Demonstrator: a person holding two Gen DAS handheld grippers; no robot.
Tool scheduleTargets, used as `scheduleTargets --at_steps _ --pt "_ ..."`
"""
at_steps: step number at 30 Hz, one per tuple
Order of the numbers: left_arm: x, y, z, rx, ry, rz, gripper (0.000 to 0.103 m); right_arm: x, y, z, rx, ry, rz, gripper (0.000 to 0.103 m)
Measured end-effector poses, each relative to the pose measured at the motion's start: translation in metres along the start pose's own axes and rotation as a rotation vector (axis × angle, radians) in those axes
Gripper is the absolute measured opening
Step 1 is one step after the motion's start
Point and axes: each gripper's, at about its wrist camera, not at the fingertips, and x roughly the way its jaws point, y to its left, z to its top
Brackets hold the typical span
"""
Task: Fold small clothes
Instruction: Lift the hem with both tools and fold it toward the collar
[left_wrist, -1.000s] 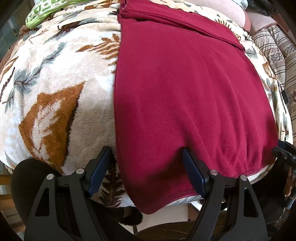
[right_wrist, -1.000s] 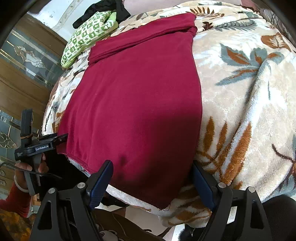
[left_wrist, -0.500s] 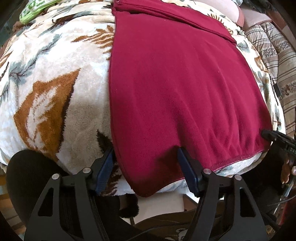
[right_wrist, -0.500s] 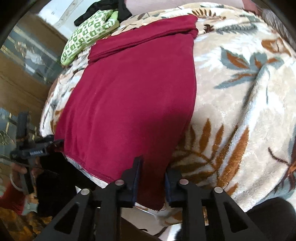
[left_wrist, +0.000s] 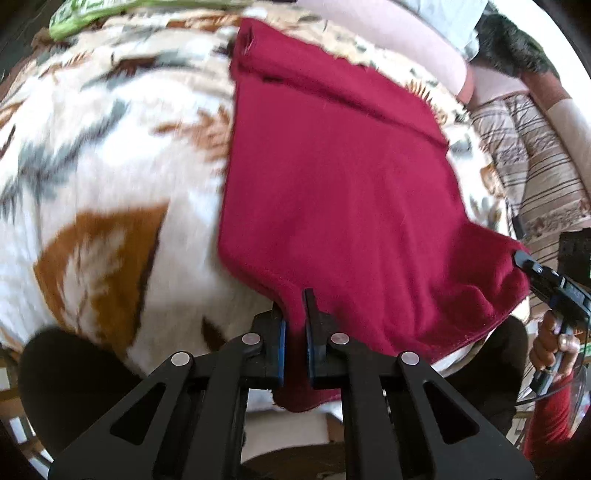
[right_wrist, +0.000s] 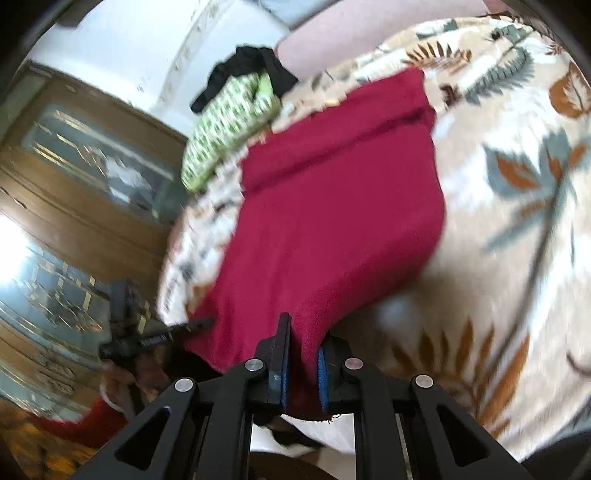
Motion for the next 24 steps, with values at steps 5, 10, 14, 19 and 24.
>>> scheduleTargets --at_steps 5,10,14,19,24 --pt "-0.004 -0.006 0.039 0.013 -0.061 0.003 0.006 0.005 0.005 0.036 -0.02 -0.091 -0.008 0.011" --pt "-0.002 -0.013 0.098 0.026 -0.144 0.013 0.006 0.012 -0.001 0.085 -0.017 -0.158 -0.025 0.011" --pt "0.011 -0.02 0.157 0.033 -0.196 0.031 0.006 0.026 -0.011 0.134 -0.001 -0.182 -0.031 0.011" --pt "0.027 -0.023 0.226 0.029 -0.259 0.088 0.006 0.053 -0.024 0.2 0.014 -0.206 -0.076 0.011" --pt "0.069 -0.007 0.284 -0.007 -0.258 0.186 0.006 0.086 -0.052 0.252 0.072 -0.226 -0.121 0.011"
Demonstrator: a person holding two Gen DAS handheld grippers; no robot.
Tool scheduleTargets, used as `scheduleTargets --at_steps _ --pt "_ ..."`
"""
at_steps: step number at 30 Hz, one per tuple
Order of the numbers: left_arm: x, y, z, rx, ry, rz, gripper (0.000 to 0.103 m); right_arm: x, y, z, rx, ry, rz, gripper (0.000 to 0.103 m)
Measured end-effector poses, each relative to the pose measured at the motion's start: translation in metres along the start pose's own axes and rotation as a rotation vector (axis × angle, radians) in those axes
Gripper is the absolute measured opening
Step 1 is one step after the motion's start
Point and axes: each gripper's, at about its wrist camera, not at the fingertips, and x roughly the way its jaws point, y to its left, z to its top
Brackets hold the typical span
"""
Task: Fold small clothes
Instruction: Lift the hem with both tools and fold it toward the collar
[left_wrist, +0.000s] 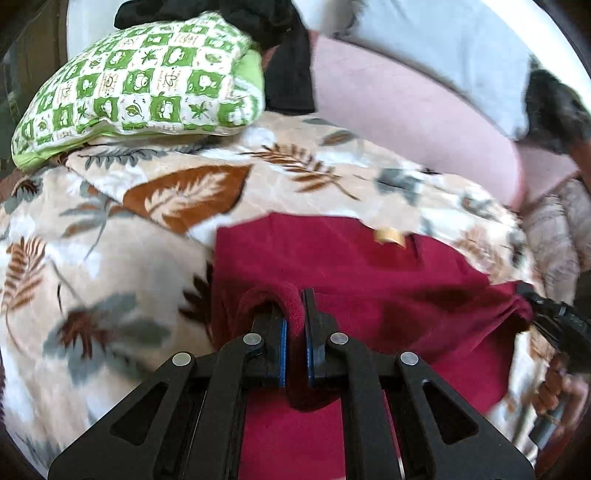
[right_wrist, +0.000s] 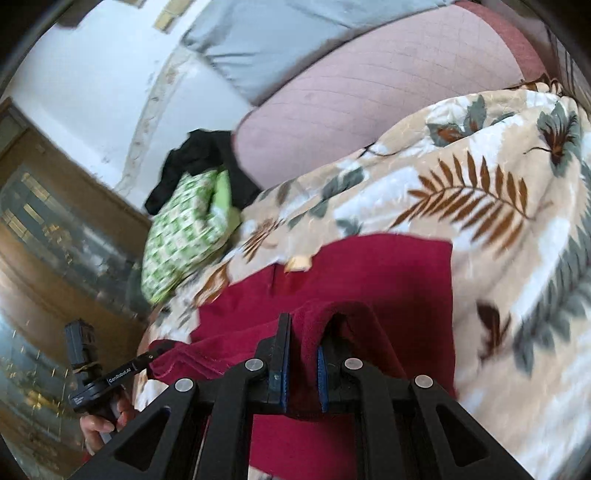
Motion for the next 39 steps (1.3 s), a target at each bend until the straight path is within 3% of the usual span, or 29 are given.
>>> scheduleTargets --at_steps 4,5,7,8,9,10,12,14,16,19,21,23,26,30,35,39 --pt "0.033 0.012 0.016 -0.056 0.023 0.004 0.006 0.03 -0.022 0.016 0.061 -0.023 -0.08 0.013" --pt "0.038 0.017 0.02 -0.079 0.037 -0.012 0.008 0.038 -0.027 0.019 0.068 0.0 -0.116 0.015" --pt "0.039 0.025 0.024 -0.118 0.047 -0.077 0.011 0.039 -0.035 0.022 0.092 0.017 -0.107 0.018" --pt "0.037 0.029 0.027 -0.128 0.047 -0.107 0.017 0.033 -0.037 0.023 0.101 0.0 -0.088 0.019" --pt "0.032 0.029 0.029 -0.13 0.037 -0.123 0.027 0.025 -0.037 0.023 0.098 -0.026 -0.087 0.028" --pt "0.028 0.03 0.031 -0.126 0.024 -0.143 0.031 0.012 -0.036 0.024 0.087 -0.076 -0.103 0.048" --pt "0.018 0.026 0.034 -0.11 0.002 -0.142 0.054 -0.01 -0.034 0.027 0.076 -0.163 -0.098 0.059" --pt "0.006 0.022 0.033 -0.103 -0.058 -0.101 0.065 -0.023 -0.029 0.028 0.06 -0.169 -0.059 0.059" --pt "0.0 0.02 0.031 -0.096 -0.081 -0.102 0.067 -0.025 -0.014 0.025 -0.017 -0.15 -0.05 0.059" --pt "0.011 0.011 0.025 -0.064 -0.04 -0.081 0.067 0.002 0.015 0.015 -0.201 -0.072 -0.151 0.046" --pt "0.026 0.005 0.021 -0.03 -0.01 -0.024 0.067 0.026 0.021 0.012 -0.246 -0.027 -0.202 0.041" --pt "0.041 0.003 0.019 -0.014 0.008 0.037 0.067 0.047 0.015 0.013 -0.248 -0.003 -0.221 0.041" --pt "0.066 0.008 0.018 -0.023 0.034 0.095 0.067 0.077 0.0 0.024 -0.232 -0.011 -0.326 0.041" --pt "0.09 0.017 0.017 -0.047 0.067 0.124 0.067 0.101 -0.023 0.035 -0.19 0.018 -0.401 0.041" --pt "0.089 0.011 0.016 -0.014 0.048 0.159 0.067 0.104 -0.016 0.04 -0.227 0.006 -0.447 0.042" --pt "0.076 0.006 0.013 0.023 0.024 0.171 0.067 0.078 0.003 0.033 -0.241 -0.023 -0.409 0.042"
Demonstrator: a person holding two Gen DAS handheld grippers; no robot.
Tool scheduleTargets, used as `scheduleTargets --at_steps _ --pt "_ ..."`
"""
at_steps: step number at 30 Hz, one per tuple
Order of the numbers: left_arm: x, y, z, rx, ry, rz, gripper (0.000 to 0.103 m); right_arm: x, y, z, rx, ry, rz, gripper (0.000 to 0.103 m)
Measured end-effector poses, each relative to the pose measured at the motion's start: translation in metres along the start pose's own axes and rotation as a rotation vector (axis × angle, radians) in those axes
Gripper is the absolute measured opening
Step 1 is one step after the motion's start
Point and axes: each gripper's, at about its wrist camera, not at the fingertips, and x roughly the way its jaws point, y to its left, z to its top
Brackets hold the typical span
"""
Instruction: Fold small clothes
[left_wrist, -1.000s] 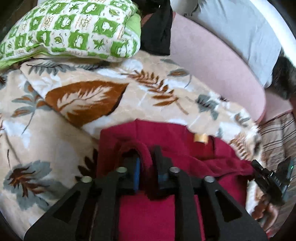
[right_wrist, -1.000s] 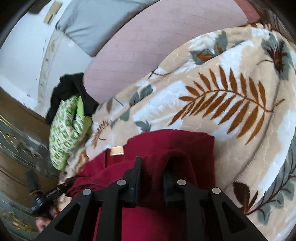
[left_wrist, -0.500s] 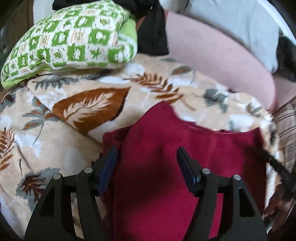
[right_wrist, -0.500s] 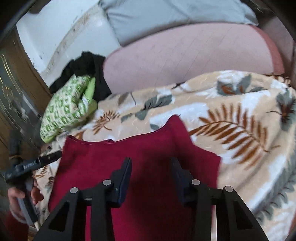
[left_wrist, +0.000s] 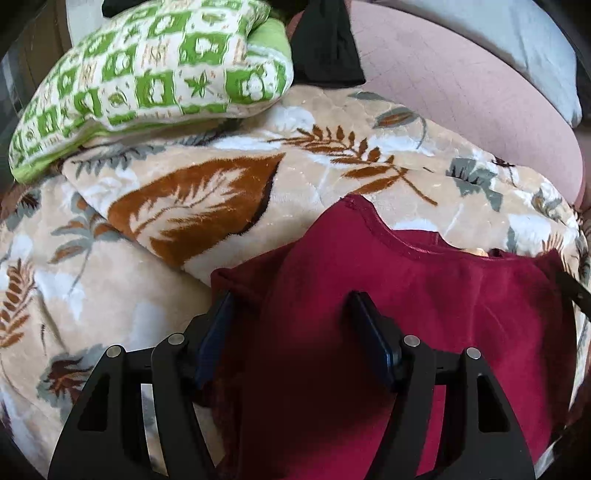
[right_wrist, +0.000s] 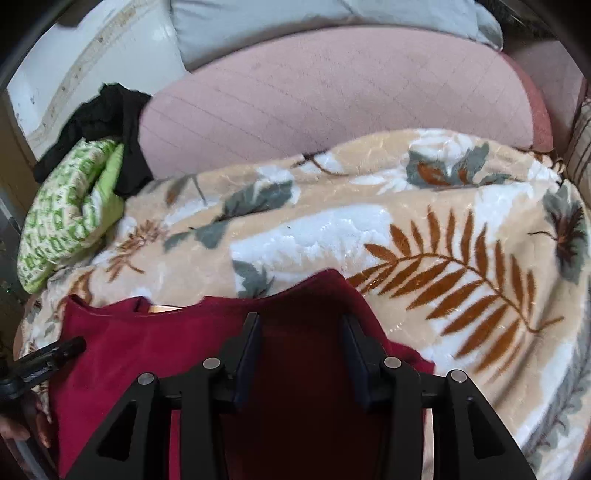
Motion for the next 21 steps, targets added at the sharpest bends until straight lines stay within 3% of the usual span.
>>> scheduleTargets --at_steps 2,7,12,17,21 --pt "-0.007 0.0 -0.003 0.0 -0.01 -0.007 0.067 -0.021 0.006 -0.007 -0.022 -0.016 0.036 0.043" --pt "-0.026 0.001 -0.012 -0.007 -0.024 -0.029 0.067 -0.049 0.014 -0.026 -0.065 -0.03 0.031 0.044" --pt "-0.039 0.0 -0.026 -0.012 -0.023 -0.05 0.067 -0.051 0.007 -0.046 -0.067 -0.018 -0.021 0.044" --pt "-0.045 -0.002 -0.04 0.009 0.0 -0.032 0.067 -0.02 -0.011 -0.059 -0.02 0.084 -0.046 0.044" --pt "-0.057 0.002 -0.049 0.004 0.002 -0.036 0.067 -0.039 0.004 -0.057 -0.047 0.076 -0.033 0.044"
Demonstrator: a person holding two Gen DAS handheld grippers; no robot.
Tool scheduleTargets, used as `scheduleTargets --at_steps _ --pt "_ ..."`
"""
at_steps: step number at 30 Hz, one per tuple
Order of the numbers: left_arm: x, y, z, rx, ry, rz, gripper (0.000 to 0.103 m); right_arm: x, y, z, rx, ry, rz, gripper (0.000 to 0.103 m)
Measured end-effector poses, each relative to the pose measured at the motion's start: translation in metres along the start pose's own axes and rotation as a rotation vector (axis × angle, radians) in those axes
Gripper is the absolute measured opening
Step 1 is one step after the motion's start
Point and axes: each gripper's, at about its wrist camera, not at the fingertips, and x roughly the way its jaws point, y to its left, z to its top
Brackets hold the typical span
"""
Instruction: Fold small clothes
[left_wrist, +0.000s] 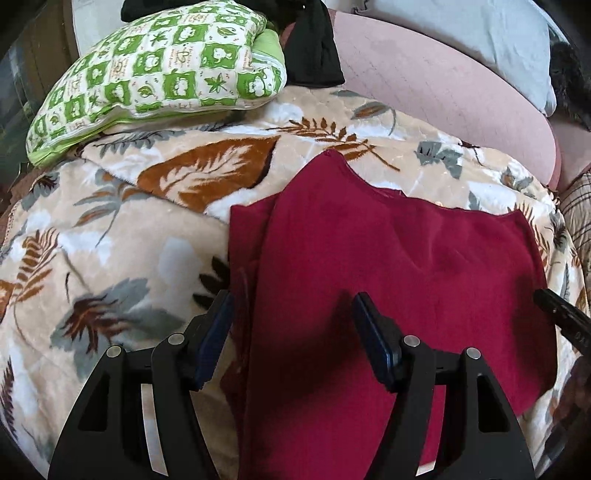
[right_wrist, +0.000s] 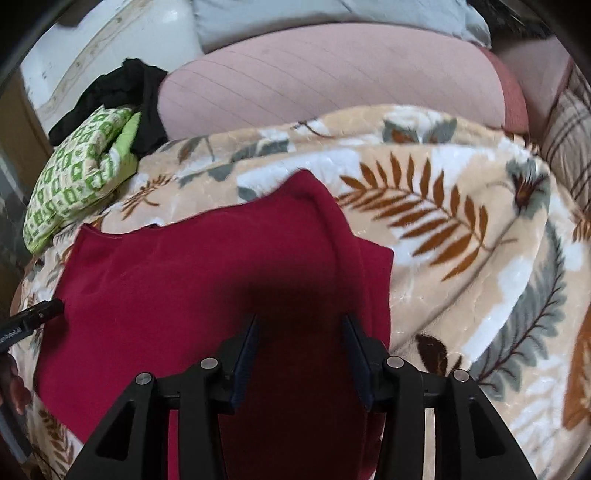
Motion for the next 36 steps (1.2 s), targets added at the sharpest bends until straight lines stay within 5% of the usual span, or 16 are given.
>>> scheduleTargets --at_steps 11,14,17,23,29,34,36 --pt "-0.025 0.027 -0.047 -0.059 0.074 0.016 0.067 -0.04 0.018 -0.029 -0.029 0.008 0.019 0.046" --pt "-0.024 0.028 -0.057 -0.071 0.084 0.033 0.067 -0.014 0.012 -0.038 -0.02 0.131 -0.037 0.049" --pt "-0.021 0.03 -0.061 -0.111 0.09 0.021 0.067 -0.02 0.022 -0.035 -0.021 0.126 -0.039 0.049" --pt "-0.01 0.033 -0.061 -0.148 0.08 -0.011 0.067 -0.034 0.091 0.006 -0.094 0.04 0.107 0.049" --pt "-0.002 0.051 -0.056 -0.223 0.082 -0.079 0.067 0.014 0.184 0.047 -0.135 0.082 0.296 0.049" --pt "0.003 0.056 -0.053 -0.231 0.102 -0.113 0.067 0.063 0.25 0.065 -0.277 0.107 0.257 0.049" --pt "0.003 0.057 -0.051 -0.208 0.097 -0.11 0.067 0.088 0.269 0.066 -0.33 0.138 0.22 0.035"
